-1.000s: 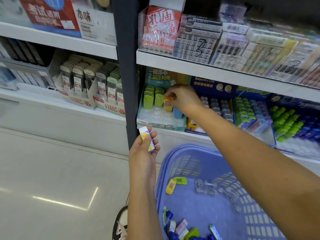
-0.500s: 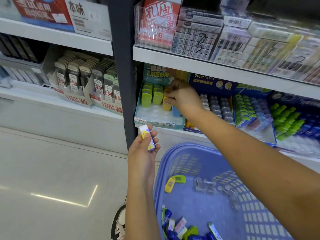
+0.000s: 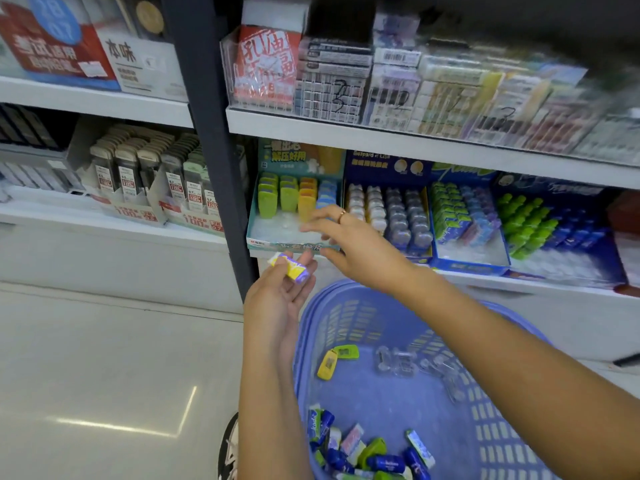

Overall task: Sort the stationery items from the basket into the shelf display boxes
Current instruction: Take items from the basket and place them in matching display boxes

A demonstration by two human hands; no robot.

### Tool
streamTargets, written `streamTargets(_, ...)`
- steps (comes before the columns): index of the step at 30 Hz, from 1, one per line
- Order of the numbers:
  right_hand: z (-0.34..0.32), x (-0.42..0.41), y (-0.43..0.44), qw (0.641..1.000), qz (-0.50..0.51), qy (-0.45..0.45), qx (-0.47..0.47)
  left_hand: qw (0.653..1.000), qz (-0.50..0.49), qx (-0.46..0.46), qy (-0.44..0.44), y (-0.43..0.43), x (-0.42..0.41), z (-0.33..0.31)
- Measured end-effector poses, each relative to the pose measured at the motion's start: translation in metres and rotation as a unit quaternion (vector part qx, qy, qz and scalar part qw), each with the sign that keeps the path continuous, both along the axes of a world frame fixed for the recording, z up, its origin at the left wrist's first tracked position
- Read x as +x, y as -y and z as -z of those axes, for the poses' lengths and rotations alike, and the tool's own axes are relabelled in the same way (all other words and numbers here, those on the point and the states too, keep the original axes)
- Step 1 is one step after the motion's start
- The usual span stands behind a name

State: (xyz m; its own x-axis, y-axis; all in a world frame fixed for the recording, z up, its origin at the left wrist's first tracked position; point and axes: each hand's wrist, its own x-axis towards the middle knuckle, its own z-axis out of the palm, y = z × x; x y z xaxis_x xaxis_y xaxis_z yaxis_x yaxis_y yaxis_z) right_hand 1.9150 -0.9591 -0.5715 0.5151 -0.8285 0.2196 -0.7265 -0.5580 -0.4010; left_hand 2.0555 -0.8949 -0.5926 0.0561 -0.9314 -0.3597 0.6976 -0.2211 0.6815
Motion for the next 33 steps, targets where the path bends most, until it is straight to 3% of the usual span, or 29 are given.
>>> streamTargets(2, 0.003, -0.015, -0.033, 0.995, 0.004, 0.095, -0.001, 0.999, 0.027, 0.000, 0.018, -0.003, -0.011, -0.005)
streamTargets(5, 0.006, -0.037, -0.069, 0.987, 0.018, 0.157, -0.006, 0.995, 0.080, -0.006, 0.055, -0.008, -0.033, -0.012)
streamTargets(9, 0.003, -0.063, -0.091, 0.980, 0.049, 0.179, -0.077, 0.983, 0.154, -0.013, 0.095, -0.016, -0.069, -0.018)
streamTargets(13, 0.003, -0.088, -0.101, 0.974, 0.062, 0.143, -0.162, 0.978, 0.189, -0.018, 0.089, -0.020, -0.103, -0.018)
streamTargets(15, -0.001, -0.111, -0.101, 0.964, 0.123, 0.165, -0.171, 0.972, 0.208, -0.026, 0.105, -0.019, -0.121, -0.019)
streamTargets(17, -0.007, -0.144, -0.095, 0.945, 0.198, 0.184, -0.183, 0.960, 0.210, -0.051, 0.176, -0.016, -0.140, -0.017)
streamTargets(19, -0.014, -0.180, -0.084, 0.927, 0.263, 0.198, -0.182, 0.918, 0.202, -0.116, 0.320, -0.012, -0.158, -0.013)
streamTargets(23, -0.016, -0.232, -0.058, 0.895, 0.366, 0.214, -0.141, 0.760, 0.259, -0.241, 0.545, -0.001, -0.186, -0.003)
streamTargets(28, -0.005, -0.252, -0.026, 0.929, 0.343, 0.129, -0.060, 0.560, 0.342, -0.310, 0.688, 0.015, -0.212, 0.009)
streamTargets(30, -0.005, -0.257, -0.018, 0.936, 0.329, 0.121, -0.041, 0.511, 0.352, -0.311, 0.720, 0.017, -0.215, 0.015)
streamTargets(33, -0.009, -0.267, -0.005, 0.938, 0.329, 0.108, 0.010, 0.499, 0.336, -0.323, 0.731, 0.015, -0.214, 0.023)
